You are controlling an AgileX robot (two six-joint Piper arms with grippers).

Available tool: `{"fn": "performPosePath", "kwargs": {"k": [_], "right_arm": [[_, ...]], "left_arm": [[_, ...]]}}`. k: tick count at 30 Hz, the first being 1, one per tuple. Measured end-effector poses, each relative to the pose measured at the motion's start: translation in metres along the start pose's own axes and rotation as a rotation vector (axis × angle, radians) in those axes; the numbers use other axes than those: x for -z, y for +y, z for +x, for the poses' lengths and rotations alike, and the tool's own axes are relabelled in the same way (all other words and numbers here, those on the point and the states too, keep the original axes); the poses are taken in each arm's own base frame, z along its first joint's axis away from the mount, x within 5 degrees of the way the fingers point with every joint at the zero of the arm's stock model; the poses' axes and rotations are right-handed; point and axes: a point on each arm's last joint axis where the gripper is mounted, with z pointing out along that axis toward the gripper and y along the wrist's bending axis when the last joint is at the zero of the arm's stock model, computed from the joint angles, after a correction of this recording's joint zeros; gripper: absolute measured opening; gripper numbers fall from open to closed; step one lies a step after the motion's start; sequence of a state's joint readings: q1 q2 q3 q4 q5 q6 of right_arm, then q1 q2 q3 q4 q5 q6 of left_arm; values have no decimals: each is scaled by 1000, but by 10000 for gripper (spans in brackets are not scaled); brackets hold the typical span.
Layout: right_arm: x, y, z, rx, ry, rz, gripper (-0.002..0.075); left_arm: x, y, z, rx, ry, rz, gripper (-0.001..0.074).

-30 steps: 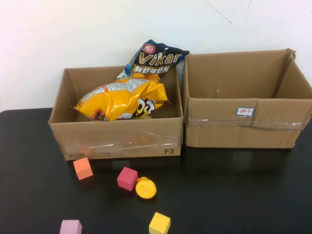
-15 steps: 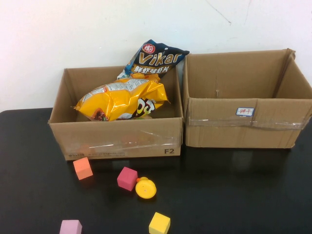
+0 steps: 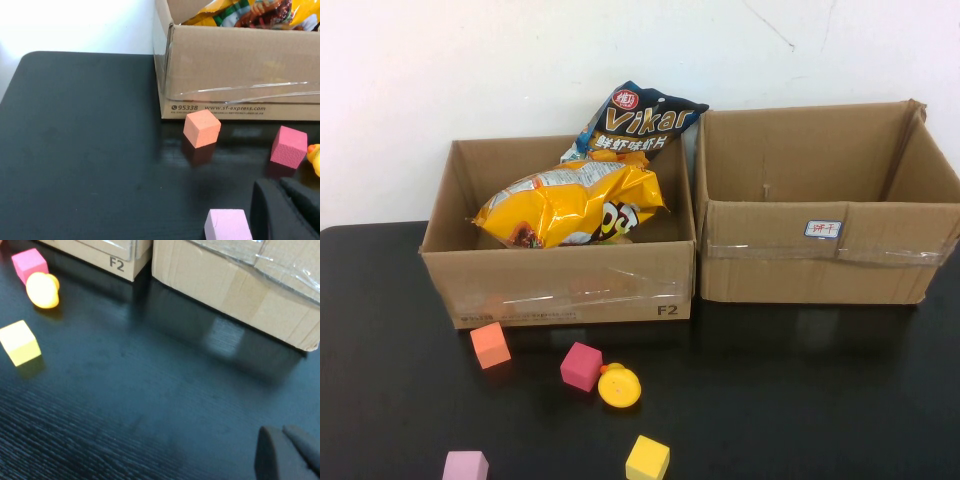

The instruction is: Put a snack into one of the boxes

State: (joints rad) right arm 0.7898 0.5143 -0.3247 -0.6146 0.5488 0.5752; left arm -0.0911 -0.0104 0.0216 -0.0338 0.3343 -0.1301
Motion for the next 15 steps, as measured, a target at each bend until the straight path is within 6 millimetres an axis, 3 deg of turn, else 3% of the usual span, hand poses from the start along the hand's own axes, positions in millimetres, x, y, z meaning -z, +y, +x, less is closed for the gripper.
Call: {"fn": "performPosePath", "kwargs": {"k": [15], "right_arm": [[0, -1, 0, 22, -5, 14, -1]], "left_arm": [[0, 0, 0, 0, 2, 0, -1]]}}
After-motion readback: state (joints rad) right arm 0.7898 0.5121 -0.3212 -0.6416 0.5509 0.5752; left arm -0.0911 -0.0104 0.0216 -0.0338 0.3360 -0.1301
